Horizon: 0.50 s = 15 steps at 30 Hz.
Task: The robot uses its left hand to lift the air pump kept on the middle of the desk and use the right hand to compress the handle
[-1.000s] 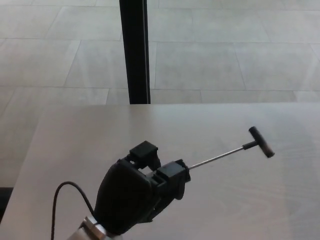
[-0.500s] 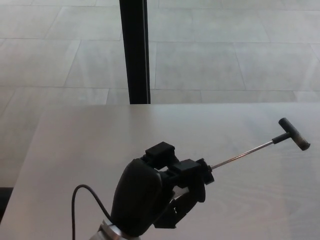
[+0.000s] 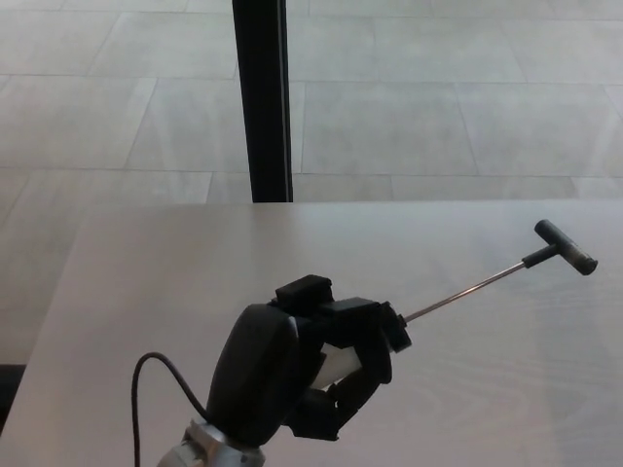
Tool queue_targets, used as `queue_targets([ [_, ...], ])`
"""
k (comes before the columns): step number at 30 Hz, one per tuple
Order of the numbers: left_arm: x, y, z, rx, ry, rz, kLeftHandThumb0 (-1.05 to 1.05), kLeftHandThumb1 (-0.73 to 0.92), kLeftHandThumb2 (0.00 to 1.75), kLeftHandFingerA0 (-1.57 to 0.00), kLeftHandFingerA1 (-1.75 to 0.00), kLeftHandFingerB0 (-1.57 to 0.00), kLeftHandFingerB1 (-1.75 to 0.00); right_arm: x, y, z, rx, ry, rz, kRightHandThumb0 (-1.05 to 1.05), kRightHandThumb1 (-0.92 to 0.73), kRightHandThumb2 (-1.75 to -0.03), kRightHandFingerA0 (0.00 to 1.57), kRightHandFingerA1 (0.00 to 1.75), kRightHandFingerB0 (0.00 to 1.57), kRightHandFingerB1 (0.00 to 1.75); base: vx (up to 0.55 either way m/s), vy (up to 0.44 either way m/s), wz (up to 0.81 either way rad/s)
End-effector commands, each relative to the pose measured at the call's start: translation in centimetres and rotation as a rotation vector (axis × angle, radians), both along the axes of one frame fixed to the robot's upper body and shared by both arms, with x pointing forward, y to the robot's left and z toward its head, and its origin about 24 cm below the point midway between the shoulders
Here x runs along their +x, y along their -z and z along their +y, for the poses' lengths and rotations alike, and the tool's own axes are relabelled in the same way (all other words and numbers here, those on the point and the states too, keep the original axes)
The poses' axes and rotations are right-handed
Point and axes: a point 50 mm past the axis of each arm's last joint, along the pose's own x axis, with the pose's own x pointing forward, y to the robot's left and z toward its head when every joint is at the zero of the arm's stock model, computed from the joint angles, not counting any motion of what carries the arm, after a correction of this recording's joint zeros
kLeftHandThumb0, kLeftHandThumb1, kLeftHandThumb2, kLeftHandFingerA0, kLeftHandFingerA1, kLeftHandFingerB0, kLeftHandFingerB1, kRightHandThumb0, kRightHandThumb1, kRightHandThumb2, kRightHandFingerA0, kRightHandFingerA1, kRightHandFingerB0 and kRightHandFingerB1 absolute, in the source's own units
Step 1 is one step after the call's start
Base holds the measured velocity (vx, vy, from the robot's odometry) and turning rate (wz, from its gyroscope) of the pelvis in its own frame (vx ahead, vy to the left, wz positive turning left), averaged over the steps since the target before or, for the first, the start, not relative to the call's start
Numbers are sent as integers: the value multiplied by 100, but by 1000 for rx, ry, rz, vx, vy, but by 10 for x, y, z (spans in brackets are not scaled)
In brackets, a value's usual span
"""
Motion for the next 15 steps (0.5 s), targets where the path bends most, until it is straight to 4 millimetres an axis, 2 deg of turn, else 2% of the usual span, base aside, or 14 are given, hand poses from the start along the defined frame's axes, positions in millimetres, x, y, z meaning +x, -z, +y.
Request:
queue_targets([
  [1, 18, 6, 44, -357, 95, 633, -5, 50, 152, -110, -175, -102, -158, 13, 16, 39, -28, -322, 163, -102, -92, -96, 0, 0, 0, 0, 0, 0, 0],
  [3, 19, 5, 47, -363, 93, 634, -5, 51, 152, -109, -175, -102, -159, 16, 18, 43, -31, -332, 166, -103, -92, -93, 0, 0, 0, 0, 0, 0, 0],
  [4, 19, 4, 47, -365, 89, 633, -3, 70, 133, -124, -129, -128, -129, 17, 20, 49, -32, -343, 173, -105, -86, -132, 0, 17, 0, 1, 0, 0, 0],
  [5, 21, 2, 47, -368, 86, 626, -3, 71, 133, -125, -129, -128, -129, 18, 23, 59, -17, -372, 186, -105, -86, -132, 0, 19, 0, 1, 0, 0, 0],
  [15, 22, 5, 44, -483, 144, 697, -6, 70, 133, -122, -128, -128, -129, 28, 29, 92, 81, -479, 220, -105, -90, -133, 0, 11, 0, 0, 0, 0, 0],
])
